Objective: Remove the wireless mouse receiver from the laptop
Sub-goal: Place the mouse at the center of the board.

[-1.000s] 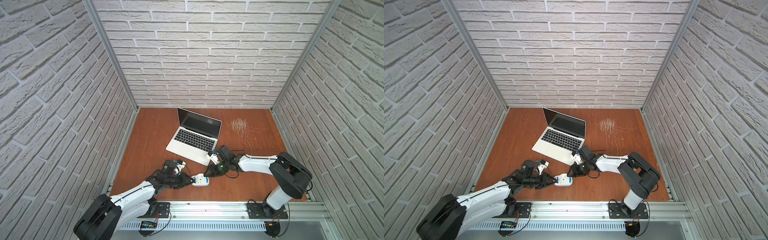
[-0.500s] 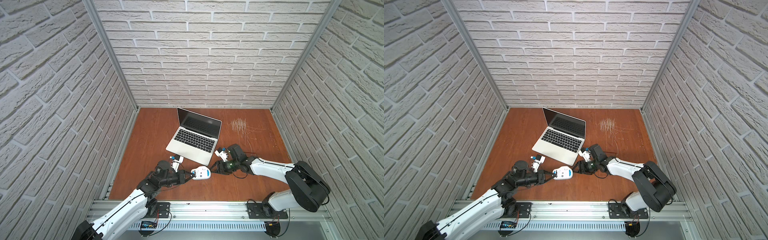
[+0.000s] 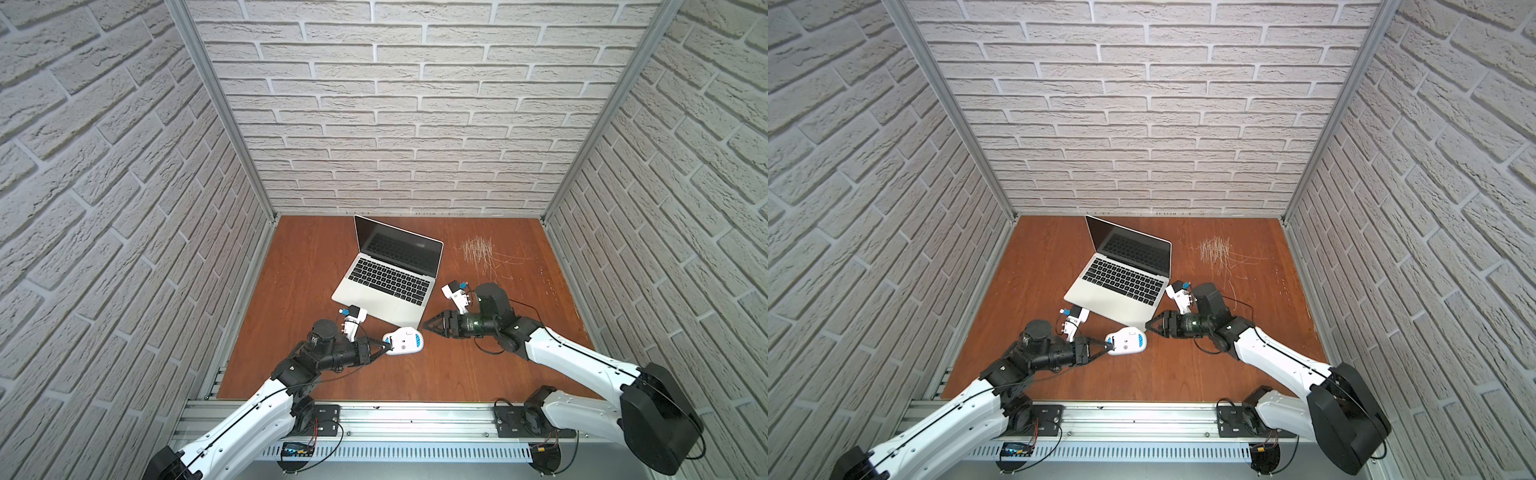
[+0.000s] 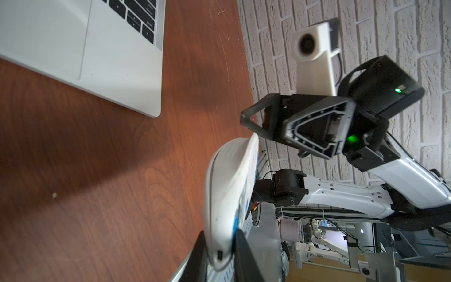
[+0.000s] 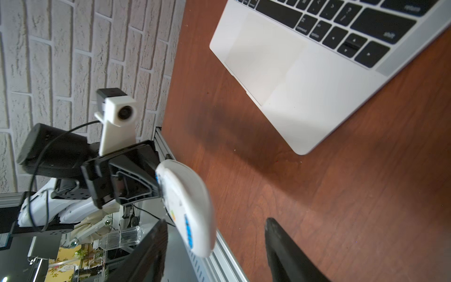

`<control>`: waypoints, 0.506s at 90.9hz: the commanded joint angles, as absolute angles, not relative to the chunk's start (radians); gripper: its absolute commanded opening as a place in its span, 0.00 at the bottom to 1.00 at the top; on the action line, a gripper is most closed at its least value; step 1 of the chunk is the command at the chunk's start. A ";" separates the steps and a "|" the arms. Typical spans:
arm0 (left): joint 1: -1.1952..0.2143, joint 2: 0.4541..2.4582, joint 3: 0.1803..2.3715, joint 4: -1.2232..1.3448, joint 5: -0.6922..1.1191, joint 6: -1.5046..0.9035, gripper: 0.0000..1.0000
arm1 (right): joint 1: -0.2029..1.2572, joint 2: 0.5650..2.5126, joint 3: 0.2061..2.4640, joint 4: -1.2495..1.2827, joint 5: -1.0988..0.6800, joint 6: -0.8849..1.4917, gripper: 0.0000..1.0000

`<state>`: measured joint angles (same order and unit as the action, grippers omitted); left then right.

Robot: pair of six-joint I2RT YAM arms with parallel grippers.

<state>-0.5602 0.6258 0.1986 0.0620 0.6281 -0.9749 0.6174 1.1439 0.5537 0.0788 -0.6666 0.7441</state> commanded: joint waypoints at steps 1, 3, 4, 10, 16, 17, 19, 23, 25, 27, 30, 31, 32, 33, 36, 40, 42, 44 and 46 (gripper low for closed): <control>-0.558 0.619 0.208 0.092 0.624 -0.978 0.00 | 0.616 1.120 0.550 0.131 -0.690 0.767 0.67; -0.558 0.618 0.207 0.094 0.624 -0.979 0.00 | 0.617 1.124 0.547 0.141 -0.704 0.771 0.67; -0.557 0.618 0.207 0.095 0.625 -0.980 0.00 | 0.617 1.126 0.545 0.144 -0.712 0.772 0.67; -0.558 0.617 0.206 0.103 0.625 -0.984 0.00 | 0.620 1.148 0.543 0.152 -0.741 0.774 0.67; -0.558 0.615 0.206 0.110 0.625 -0.987 0.00 | 0.627 1.177 0.540 0.165 -0.768 0.772 0.67; -0.558 0.615 0.206 0.111 0.625 -0.987 0.00 | 0.629 1.183 0.538 0.171 -0.772 0.773 0.68; -0.558 0.615 0.206 0.114 0.624 -0.988 0.00 | 0.631 1.193 0.533 0.186 -0.780 0.776 0.68; -0.558 0.616 0.205 0.121 0.625 -0.990 0.00 | 0.638 1.212 0.519 0.235 -0.792 0.796 0.68; -0.557 0.617 0.205 0.124 0.625 -0.991 0.00 | 0.643 1.222 0.511 0.262 -0.797 0.810 0.68; -0.557 0.619 0.205 0.126 0.626 -0.992 0.00 | 0.646 1.233 0.506 0.293 -0.802 0.826 0.68; -0.558 0.622 0.204 0.130 0.627 -0.992 0.00 | 0.656 1.249 0.497 0.326 -0.805 0.843 0.68; -0.557 0.622 0.205 0.132 0.627 -0.992 0.00 | 0.659 1.254 0.496 0.335 -0.805 0.847 0.68; -0.557 0.624 0.205 0.133 0.627 -0.992 0.00 | 0.662 1.256 0.495 0.342 -0.805 0.850 0.68; -0.557 0.626 0.205 0.134 0.627 -0.992 0.00 | 0.665 1.261 0.495 0.347 -0.805 0.854 0.68; -0.558 0.628 0.204 0.138 0.629 -0.992 0.00 | 0.675 1.275 0.493 0.365 -0.801 0.860 0.68; -0.558 0.632 0.204 0.142 0.630 -0.995 0.00 | 0.690 1.293 0.496 0.391 -0.796 0.867 0.68; -0.558 0.634 0.205 0.145 0.630 -0.995 0.00 | 0.696 1.304 0.497 0.406 -0.796 0.873 0.68; -0.560 0.637 0.204 0.145 0.630 -0.995 0.00 | 0.702 1.315 0.499 0.422 -0.798 0.877 0.68; -0.560 0.639 0.205 0.146 0.630 -0.995 0.00 | 0.706 1.325 0.500 0.437 -0.801 0.887 0.68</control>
